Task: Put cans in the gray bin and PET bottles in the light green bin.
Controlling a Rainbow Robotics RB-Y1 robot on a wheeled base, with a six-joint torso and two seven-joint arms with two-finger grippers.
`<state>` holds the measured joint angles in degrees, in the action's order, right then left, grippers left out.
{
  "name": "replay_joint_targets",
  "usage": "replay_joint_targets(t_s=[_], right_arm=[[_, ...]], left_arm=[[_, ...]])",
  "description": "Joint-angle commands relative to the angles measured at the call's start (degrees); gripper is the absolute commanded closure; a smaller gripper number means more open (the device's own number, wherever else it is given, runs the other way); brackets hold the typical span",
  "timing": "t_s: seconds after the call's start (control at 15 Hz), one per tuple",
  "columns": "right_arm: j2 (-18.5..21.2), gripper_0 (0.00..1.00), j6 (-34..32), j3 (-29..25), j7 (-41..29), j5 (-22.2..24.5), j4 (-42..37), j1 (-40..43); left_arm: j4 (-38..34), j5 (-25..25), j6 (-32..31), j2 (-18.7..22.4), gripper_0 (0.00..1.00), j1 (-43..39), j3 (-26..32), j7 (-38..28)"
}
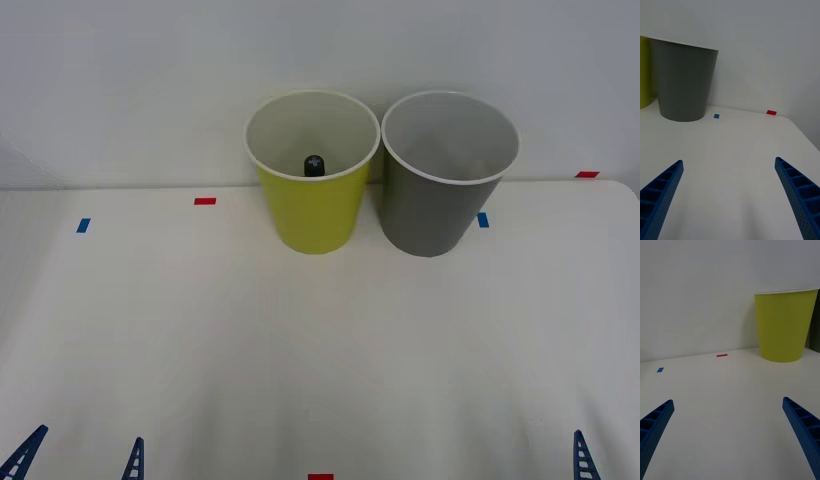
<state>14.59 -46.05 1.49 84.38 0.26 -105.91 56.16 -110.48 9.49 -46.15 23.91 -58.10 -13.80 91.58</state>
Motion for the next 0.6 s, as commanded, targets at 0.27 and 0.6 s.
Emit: replay_joint_targets(t_s=[0.27, 0.6], right_arm=[[0.0, 0.15, 0.0, 0.0, 0.0, 0.0, 0.0, 0.0], [0.0, 0.16, 0.0, 0.0, 0.0, 0.0, 0.0, 0.0]], left_arm=[[0.0, 0.0, 0.0, 0.0, 0.00, 0.0, 0.0, 0.0], [0.0, 0.0, 0.0, 0.0, 0.00, 0.0, 0.0, 0.0]])
